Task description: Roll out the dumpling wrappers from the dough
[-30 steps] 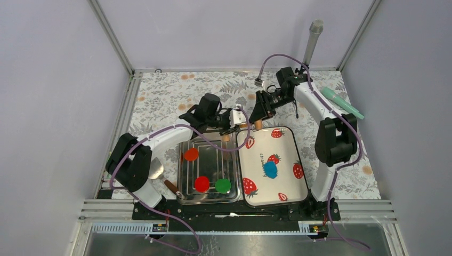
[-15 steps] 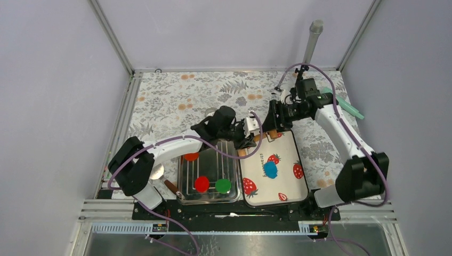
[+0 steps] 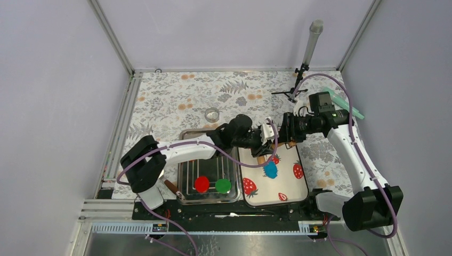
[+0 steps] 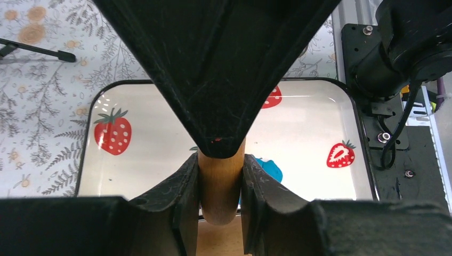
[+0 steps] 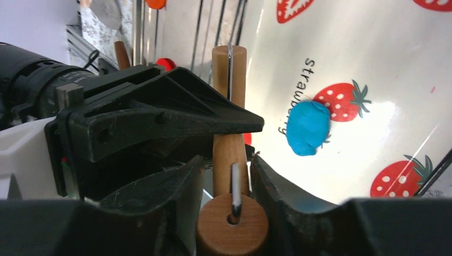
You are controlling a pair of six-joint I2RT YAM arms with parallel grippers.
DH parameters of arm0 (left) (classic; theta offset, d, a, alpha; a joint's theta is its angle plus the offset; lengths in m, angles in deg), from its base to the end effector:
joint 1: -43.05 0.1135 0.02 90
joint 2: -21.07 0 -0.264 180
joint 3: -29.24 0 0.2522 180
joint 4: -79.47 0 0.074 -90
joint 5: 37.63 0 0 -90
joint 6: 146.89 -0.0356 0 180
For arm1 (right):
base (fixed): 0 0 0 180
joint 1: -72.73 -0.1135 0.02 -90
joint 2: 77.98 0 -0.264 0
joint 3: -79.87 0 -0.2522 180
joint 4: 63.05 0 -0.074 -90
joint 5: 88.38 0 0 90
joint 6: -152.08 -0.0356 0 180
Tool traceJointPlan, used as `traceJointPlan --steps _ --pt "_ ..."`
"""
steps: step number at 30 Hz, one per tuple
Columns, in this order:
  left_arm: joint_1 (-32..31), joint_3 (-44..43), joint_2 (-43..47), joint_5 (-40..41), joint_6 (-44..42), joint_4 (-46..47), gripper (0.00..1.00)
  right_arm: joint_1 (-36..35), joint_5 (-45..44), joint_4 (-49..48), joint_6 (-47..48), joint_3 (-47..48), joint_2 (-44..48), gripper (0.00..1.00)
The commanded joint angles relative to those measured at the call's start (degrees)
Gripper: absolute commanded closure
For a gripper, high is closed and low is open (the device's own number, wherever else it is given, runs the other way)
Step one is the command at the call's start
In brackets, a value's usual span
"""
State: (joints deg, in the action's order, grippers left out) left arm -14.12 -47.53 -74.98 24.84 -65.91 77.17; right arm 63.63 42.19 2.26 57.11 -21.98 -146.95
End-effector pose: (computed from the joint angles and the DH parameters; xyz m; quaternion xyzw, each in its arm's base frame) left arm 0.1944 -0.3316 0.2539 0.5507 0.5999 -0.4024 0.4183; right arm 0.2240 0.0593 0.3163 -0.1333 0.8931 0.3626 0.2305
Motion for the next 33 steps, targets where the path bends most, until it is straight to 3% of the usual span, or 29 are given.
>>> traceJointPlan --steps 1,3,6,7,9,19,21,27,33 --pt "-1.13 -3.54 -0.88 2.45 0.93 7.83 1.0 0.31 -1.63 2.39 0.69 -1.97 1.6 0.58" --pt "-1.5 -3.26 -0.84 2.82 1.02 8.11 1.0 0.33 -1.21 2.81 0.77 -2.42 2.51 0.66" --pt "-2.08 -2.89 -1.04 2.94 0.28 8.36 1.0 0.4 0.53 2.49 0.7 -3.01 2.03 0.69" --pt "-2.27 -2.84 -1.39 3.22 0.19 8.58 1.0 0.39 0.07 2.61 0.86 -2.92 1.53 0.76" --pt "-2.46 -3.26 -2.47 2.9 0.7 8.9 1.0 0.55 -2.64 3.66 3.18 -1.46 0.41 0.99" --pt "-3.74 -6.76 -10.94 5.77 5.79 14.74 0.93 3.48 -8.91 9.45 21.6 2.26 -3.22 1.0" --pt "-3.82 -7.18 -12.38 4.78 6.38 15.61 0.86 3.48 -9.09 8.65 23.18 0.97 -2.68 1.0" --pt "-4.27 -6.23 -12.87 5.39 5.95 16.61 0.47 4.64 -5.51 9.06 29.82 -1.9 -3.71 1.0" --pt "-0.62 3.03 -1.89 10.42 6.98 14.12 0.26 6.23 -4.14 10.68 31.12 2.38 -3.42 1.0"
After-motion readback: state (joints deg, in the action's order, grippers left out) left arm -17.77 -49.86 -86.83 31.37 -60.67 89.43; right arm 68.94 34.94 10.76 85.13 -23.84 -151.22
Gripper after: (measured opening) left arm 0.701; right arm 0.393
